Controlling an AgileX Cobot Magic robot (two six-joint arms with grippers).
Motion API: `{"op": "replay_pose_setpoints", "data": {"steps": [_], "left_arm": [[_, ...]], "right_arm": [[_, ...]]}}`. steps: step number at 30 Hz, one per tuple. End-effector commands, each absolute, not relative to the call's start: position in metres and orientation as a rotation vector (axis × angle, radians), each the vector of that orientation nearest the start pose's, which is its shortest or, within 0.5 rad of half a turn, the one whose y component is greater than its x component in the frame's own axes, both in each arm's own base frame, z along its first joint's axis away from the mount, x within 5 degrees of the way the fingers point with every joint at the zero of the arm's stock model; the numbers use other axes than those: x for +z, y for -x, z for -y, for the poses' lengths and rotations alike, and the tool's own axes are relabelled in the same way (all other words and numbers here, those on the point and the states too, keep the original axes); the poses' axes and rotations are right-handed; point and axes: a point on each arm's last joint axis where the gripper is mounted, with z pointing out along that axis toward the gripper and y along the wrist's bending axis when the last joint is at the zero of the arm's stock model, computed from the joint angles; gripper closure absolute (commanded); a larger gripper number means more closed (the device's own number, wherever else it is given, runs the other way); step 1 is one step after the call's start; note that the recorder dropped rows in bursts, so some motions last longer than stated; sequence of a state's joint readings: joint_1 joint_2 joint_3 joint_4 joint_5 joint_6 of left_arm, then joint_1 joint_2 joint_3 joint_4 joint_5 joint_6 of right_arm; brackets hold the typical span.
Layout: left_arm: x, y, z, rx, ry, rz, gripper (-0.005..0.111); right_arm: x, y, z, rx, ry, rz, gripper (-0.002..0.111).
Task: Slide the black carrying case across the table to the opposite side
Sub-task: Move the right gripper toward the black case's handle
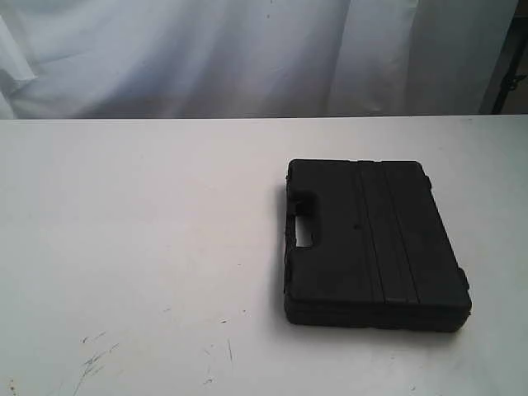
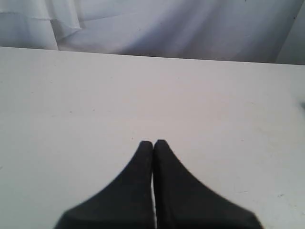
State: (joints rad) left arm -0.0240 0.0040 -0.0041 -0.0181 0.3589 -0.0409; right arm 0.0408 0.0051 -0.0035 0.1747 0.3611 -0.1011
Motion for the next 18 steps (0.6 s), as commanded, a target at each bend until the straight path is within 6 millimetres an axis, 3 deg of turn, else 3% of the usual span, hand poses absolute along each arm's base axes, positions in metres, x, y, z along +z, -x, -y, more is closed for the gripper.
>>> {"op": "replay_pose_setpoints", "data": {"steps": [1,6,13,18], "left_arm": [[0.182,-0.053,0.002,-0.064,0.031,-1.828,0.107],[0.182,-0.053,0.002,-0.064,0.031,-1.828,0.107],[0.182,-0.053,0.002,-0.064,0.031,-1.828,0.107],[0.182,-0.053,0.002,-0.064,0.031,-1.828,0.107]], "right_arm": [[0.181,-0.053,-0.007,0.116,0.020,-1.837,0.108],[0.186,-0.054,-0.006,0.110,0.013,-1.782,0.108],[0.217,-0.056,-0.001,0.111,-0.061,-1.444,0.108],[0.224,-0.055,0.000,0.102,-0.071,-1.361,0.108]]}}
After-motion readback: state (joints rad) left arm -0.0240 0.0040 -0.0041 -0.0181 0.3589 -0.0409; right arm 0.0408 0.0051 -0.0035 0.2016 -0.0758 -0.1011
